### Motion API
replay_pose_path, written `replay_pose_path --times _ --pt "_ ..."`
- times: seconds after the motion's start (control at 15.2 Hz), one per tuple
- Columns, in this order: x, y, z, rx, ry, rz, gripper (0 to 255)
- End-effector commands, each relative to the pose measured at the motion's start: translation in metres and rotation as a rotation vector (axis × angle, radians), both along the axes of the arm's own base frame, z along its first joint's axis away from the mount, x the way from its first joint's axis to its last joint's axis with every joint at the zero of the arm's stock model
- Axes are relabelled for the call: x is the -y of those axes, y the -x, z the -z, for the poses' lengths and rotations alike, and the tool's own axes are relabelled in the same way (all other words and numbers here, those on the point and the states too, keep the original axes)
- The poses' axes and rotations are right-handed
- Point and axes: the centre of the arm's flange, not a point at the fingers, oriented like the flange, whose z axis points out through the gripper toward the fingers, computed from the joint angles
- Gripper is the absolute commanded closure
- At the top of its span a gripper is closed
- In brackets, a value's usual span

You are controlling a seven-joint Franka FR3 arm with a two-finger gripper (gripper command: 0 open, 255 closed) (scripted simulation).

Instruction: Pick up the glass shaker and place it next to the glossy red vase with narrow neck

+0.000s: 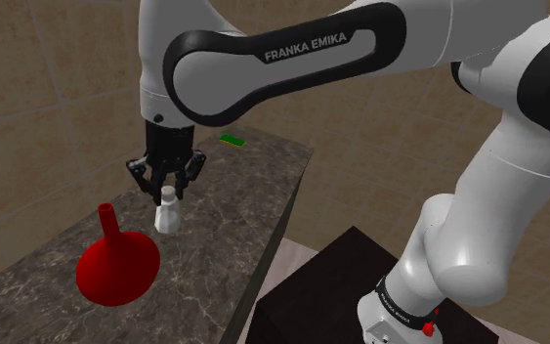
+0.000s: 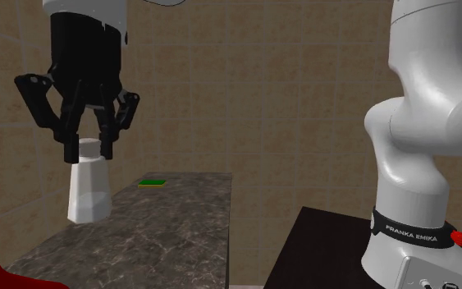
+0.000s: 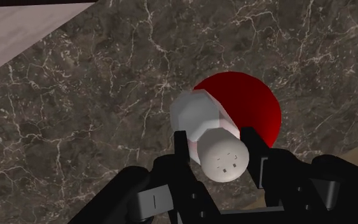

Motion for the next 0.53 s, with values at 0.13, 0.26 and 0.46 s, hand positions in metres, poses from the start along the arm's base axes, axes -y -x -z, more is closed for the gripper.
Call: replay_pose_path --times 0.13,0.26,0.46 --pt "0.001 0.0 0.021 0.001 0.0 0.0 255" --pt "0.001 0.0 0.031 0.001 0.0 0.0 255" --pt "0.001 0.0 0.047 0.001 0.0 0.0 255"
